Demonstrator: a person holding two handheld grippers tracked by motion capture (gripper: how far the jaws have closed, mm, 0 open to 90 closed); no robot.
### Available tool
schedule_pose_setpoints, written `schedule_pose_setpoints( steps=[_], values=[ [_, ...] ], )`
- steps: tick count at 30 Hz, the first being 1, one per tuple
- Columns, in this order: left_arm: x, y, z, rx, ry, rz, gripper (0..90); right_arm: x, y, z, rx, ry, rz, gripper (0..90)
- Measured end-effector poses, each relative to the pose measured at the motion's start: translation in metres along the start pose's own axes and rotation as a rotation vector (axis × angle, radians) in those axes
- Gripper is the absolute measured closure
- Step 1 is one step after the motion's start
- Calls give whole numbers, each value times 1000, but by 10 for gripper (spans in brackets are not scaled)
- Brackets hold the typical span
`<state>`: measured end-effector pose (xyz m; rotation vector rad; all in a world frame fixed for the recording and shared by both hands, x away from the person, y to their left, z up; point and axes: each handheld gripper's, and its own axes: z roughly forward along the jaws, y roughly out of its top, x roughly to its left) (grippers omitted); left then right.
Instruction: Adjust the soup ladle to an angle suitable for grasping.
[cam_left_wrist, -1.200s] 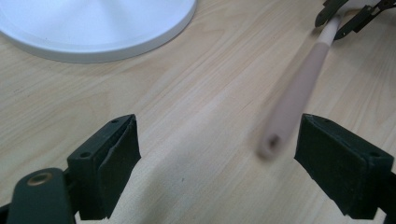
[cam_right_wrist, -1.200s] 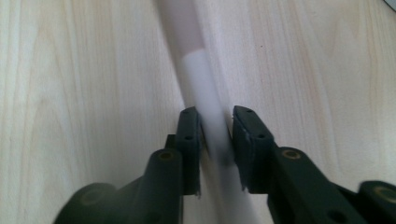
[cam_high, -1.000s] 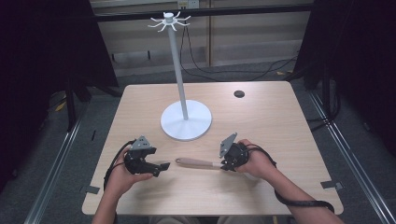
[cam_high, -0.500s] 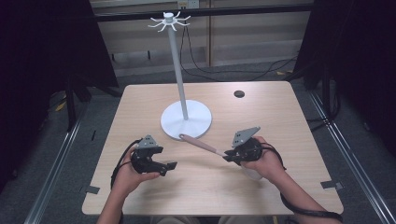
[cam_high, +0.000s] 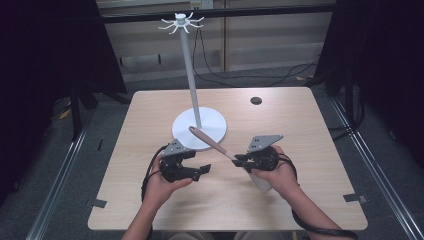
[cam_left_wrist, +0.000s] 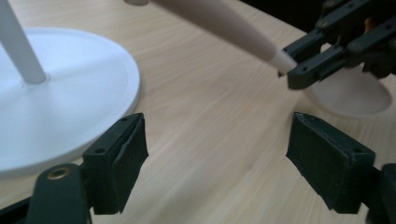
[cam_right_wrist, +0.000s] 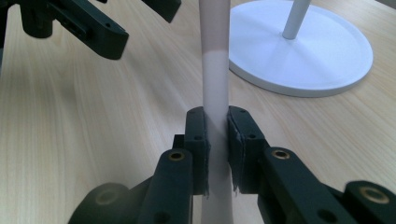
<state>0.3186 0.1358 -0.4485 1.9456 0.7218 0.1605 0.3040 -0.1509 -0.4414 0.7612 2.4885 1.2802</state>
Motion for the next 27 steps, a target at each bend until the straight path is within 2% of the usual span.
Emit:
schedule_pose_setpoints(
  steps=[1, 4, 6, 11, 15, 17, 21, 23, 24, 27],
  values=[
    [-2, 2, 1, -17, -2, -2, 219, 1, 0, 1, -7, -1, 7, 797],
    [-4, 6, 4, -68, -16, -41, 262, 3, 1, 5, -16, -2, 12, 797],
    [-4, 7, 5, -91, -12, -55, 292, 4, 1, 8, -24, 3, 23, 797],
    [-3, 11, 4, -147, -26, -107, 487, 8, 1, 14, -40, -3, 52, 797],
    [-2, 15, 2, -190, -35, -141, 556, 10, 2, 16, -66, -8, 74, 796],
    [0, 17, 1, -217, -49, -170, 568, 12, 5, 17, -84, -13, 73, 796],
    [-2, 21, 0, -251, -54, -184, 564, 17, 12, 18, -108, -17, 72, 796],
    [-2, 23, -2, -267, -50, -175, 618, 19, 15, 18, -124, -9, 74, 797],
    [-1, 24, -4, -273, -58, -185, 650, 19, 16, 18, -129, -5, 77, 796],
    [-2, 27, -5, -286, -80, -192, 679, 21, 18, 18, -140, -7, 88, 796]
  ],
)
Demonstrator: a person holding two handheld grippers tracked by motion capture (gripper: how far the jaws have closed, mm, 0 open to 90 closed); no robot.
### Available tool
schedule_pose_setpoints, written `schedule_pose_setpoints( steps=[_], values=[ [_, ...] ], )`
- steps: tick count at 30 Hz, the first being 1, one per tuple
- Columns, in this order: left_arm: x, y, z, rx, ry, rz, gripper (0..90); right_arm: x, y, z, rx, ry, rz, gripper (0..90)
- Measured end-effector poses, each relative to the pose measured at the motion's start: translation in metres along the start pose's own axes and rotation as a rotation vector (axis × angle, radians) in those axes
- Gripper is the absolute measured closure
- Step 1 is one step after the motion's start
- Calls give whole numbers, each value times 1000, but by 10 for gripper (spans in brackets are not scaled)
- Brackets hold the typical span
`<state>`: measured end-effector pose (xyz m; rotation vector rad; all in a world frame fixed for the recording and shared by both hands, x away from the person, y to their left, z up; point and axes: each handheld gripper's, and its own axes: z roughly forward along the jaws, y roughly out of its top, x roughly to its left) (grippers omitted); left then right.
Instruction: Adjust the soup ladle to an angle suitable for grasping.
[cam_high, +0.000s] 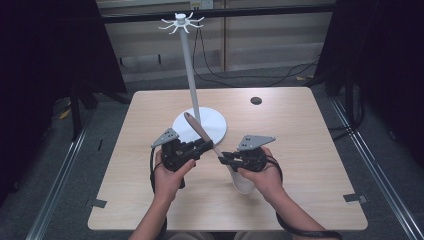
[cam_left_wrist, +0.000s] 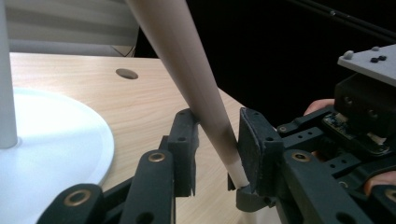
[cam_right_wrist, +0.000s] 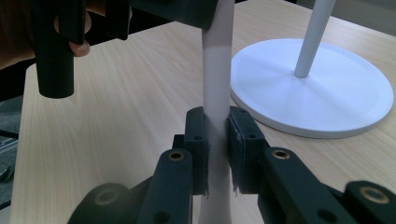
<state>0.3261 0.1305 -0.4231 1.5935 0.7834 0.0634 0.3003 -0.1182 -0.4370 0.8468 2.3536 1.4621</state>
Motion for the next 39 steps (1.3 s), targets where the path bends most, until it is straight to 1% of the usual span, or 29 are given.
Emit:
schedule_pose_setpoints(
  steps=[1, 2, 4, 6, 7, 9, 11, 14, 17, 19, 20, 21, 23, 24, 25, 26, 27, 28, 30, 34, 35, 36, 37, 38, 39],
  values=[
    [0, 1, 0, 3, -2, 8, 690, 0, 0, 0, 0, 1, 4, 796],
    [-1, 2, 0, 1, -10, 0, 703, 0, 0, 0, -2, 2, 6, 796],
    [-4, 4, 0, 1, -18, 2, 726, 1, 1, 2, -5, 4, 15, 795],
    [-5, 6, 1, 0, -53, 2, 748, 2, 1, 3, -8, 0, 16, 794],
    [-6, 6, 1, 0, -62, 3, 758, 2, 2, 4, -10, -3, 16, 794],
    [-10, 9, 1, -1, -50, 31, 765, 3, 3, 5, -21, -2, 24, 795],
    [-11, 11, 1, -18, -54, 41, 765, 4, 5, 5, -33, -1, 36, 795],
    [-10, 12, 1, -42, -56, 38, 758, 5, 8, 4, -44, -7, 41, 796],
    [-10, 12, 1, -49, -55, 44, 745, 6, 11, 3, -49, -12, 40, 795],
    [-12, 13, 3, -64, -47, 48, 699, 8, 13, 3, -47, -17, 35, 796],
    [-13, 13, 3, -61, -43, 64, 716, 9, 14, 2, -49, -25, 30, 795],
    [-13, 13, 3, -61, -43, 64, 748, 10, 14, 3, -54, -20, 27, 795],
    [-13, 14, 2, -68, -54, 63, 759, 10, 15, 2, -65, -20, 32, 795],
    [-14, 15, 2, -73, -46, 61, 761, 11, 15, 3, -68, -24, 34, 795],
    [-14, 15, 3, -78, -49, 62, 763, 11, 15, 3, -71, -24, 36, 795],
    [-14, 16, 2, -76, -52, 74, 765, 11, 15, 3, -78, -21, 40, 795],
    [-14, 16, 2, -76, -52, 74, 766, 11, 15, 3, -78, -21, 40, 795],
    [-15, 18, 1, -72, -51, 84, 768, 11, 16, 3, -94, -13, 52, 794],
    [-17, 19, 1, -82, -50, 78, 769, 12, 16, 3, -103, -11, 55, 793],
    [-20, 24, 1, -68, -41, 97, 773, 11, 17, 2, -127, -14, 48, 784],
    [-21, 25, 1, -67, -45, 98, 773, 10, 17, 2, -130, -17, 50, 779],
    [-22, 26, 1, -66, -34, 104, 773, 10, 17, 1, -136, -17, 52, 771],
    [-23, 27, 1, -65, -33, 111, 773, 10, 17, 1, -139, -20, 51, 762],
    [-23, 27, 1, -65, -33, 111, 773, 9, 16, 0, -141, -23, 56, 734],
    [-23, 29, 1, -55, -28, 124, 773, 8, 16, 0, -144, -27, 60, 700]
  ],
)
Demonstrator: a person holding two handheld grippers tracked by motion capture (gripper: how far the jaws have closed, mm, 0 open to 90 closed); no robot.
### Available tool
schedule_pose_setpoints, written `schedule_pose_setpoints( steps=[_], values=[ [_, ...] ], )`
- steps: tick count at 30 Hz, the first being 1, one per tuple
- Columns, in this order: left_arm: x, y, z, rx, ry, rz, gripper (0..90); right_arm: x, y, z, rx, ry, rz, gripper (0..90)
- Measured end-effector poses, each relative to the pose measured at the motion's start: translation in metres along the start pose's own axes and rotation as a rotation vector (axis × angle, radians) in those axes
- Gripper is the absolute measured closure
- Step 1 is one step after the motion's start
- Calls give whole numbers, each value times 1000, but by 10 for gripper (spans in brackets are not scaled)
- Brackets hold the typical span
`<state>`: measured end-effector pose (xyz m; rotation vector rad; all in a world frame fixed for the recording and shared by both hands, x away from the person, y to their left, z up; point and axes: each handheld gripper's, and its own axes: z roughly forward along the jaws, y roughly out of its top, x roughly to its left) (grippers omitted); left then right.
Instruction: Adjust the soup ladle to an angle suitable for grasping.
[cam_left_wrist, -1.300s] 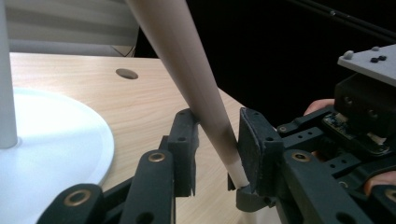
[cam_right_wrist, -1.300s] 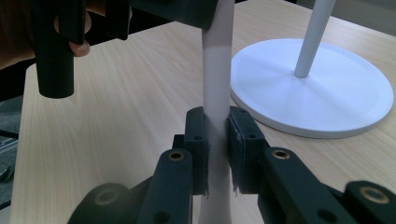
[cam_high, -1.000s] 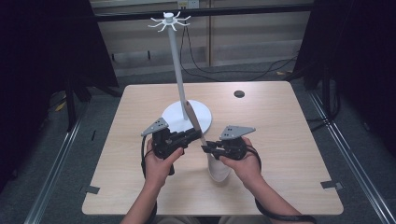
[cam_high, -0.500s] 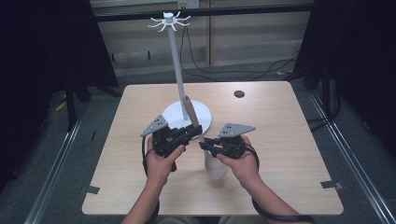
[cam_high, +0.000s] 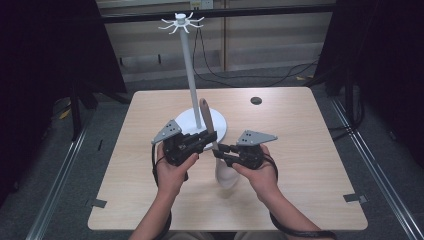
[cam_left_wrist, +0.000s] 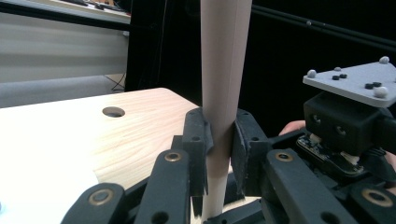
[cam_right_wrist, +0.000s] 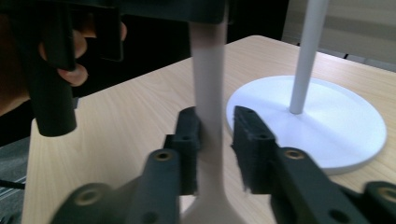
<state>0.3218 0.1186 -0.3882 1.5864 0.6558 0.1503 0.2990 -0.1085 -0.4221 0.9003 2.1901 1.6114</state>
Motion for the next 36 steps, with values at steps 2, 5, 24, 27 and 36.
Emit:
schedule_pose_setpoints(
  steps=[2, 5, 24, 27, 36],
  values=[
    [0, 2, 0, -1, -2, -2, 773, -2, -1, -3, -4, -14, 3, 629],
    [2, 5, -1, -6, 5, 2, 773, -7, -4, -9, 15, -40, 7, 531],
    [9, 30, -6, 7, 33, 45, 774, -38, -58, -42, 180, -186, 33, 55],
    [10, 34, -6, 5, 36, 49, 774, -40, -59, -46, 155, -190, 48, 46],
    [11, 45, -4, 7, 32, 59, 774, -46, -64, -60, 172, -231, 68, 32]
  ],
)
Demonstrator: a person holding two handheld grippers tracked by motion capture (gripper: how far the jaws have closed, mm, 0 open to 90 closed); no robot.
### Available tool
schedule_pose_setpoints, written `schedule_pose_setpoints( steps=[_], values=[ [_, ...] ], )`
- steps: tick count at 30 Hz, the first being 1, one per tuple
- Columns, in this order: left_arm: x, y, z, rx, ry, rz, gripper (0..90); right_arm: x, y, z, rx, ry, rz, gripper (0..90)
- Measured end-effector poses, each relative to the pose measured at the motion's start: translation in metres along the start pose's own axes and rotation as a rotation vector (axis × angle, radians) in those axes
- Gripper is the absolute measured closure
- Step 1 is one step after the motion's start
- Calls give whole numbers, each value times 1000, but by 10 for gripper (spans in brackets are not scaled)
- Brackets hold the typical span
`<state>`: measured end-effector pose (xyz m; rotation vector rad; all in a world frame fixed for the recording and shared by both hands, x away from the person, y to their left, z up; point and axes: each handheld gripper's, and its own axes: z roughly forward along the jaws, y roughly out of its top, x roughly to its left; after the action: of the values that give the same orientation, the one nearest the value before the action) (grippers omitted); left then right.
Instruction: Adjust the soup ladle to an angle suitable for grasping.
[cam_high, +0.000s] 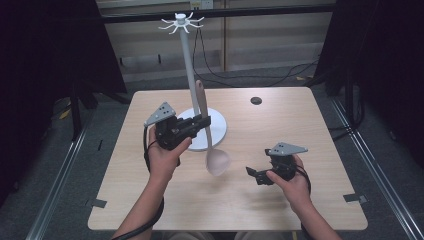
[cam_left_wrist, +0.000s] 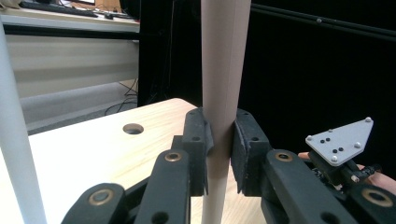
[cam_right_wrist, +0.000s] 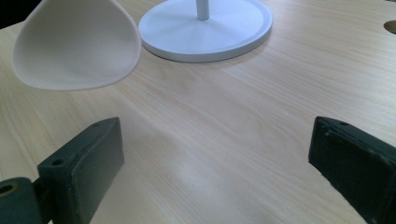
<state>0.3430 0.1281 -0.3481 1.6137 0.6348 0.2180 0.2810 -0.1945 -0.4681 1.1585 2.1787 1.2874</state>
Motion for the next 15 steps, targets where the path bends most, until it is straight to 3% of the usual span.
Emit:
schedule_pose_setpoints(
  steps=[15],
  values=[
    [7, 20, 3, -5, 1, 13, 774, -3, -6, -2, 14, 0, 30, 36]
  ],
)
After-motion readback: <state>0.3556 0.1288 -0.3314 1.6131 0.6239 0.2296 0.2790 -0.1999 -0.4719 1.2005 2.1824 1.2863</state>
